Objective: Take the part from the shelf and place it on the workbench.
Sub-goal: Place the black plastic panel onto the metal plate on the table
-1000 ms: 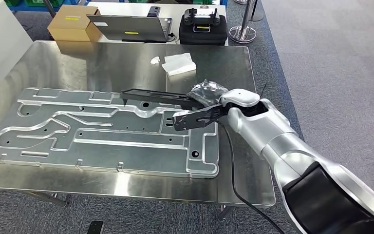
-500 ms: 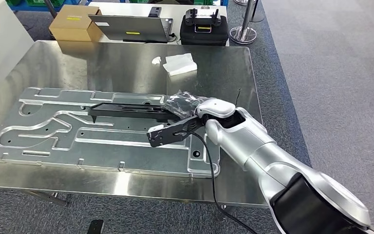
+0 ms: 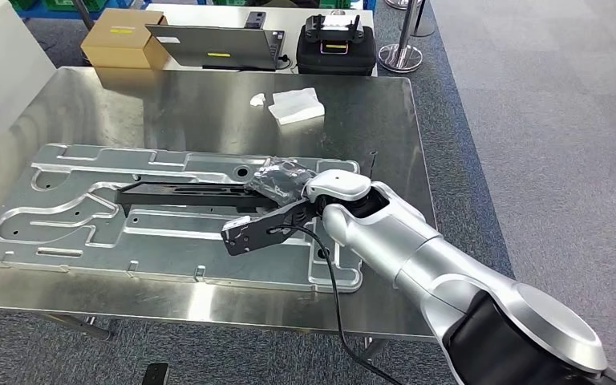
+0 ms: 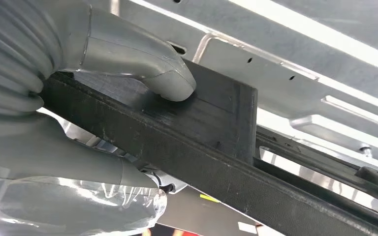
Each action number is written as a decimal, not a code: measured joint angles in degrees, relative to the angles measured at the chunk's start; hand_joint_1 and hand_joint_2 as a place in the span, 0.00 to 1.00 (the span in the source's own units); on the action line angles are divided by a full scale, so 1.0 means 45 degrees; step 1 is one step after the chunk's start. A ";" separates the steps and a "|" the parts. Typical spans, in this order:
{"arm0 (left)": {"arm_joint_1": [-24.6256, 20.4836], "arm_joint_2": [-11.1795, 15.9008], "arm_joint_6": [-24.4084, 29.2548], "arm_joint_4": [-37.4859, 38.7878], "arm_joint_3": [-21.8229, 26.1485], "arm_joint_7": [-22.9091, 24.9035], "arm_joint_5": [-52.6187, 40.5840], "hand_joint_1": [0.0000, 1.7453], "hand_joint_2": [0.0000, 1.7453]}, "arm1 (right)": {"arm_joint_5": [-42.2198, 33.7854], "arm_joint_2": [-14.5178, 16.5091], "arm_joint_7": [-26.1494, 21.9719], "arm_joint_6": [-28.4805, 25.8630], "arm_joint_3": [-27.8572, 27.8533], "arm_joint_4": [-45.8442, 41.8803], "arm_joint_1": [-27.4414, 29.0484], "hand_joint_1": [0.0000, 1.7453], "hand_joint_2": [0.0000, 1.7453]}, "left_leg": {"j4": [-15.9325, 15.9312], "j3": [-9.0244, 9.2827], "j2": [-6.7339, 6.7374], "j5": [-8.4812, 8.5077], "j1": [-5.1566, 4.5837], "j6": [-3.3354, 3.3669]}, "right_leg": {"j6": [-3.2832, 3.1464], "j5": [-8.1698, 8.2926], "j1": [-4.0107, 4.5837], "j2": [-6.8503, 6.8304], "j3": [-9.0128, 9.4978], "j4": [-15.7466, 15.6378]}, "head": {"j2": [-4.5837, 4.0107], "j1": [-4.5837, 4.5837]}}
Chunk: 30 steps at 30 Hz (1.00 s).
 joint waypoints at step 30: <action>-0.0017 0.0245 -0.0176 0.0000 -0.0340 0.0733 -0.0948 0.00 1.00 | -0.0405 0.0032 -0.0121 0.0051 0.1470 -0.1042 0.0261 0.00 1.00 | 0.0000 -0.0001 0.0000 -0.0001 0.0000 -0.0001 | -0.0002 -0.0002 0.0000 0.0001 -0.0001 0.0000 | 0.0000 0.0000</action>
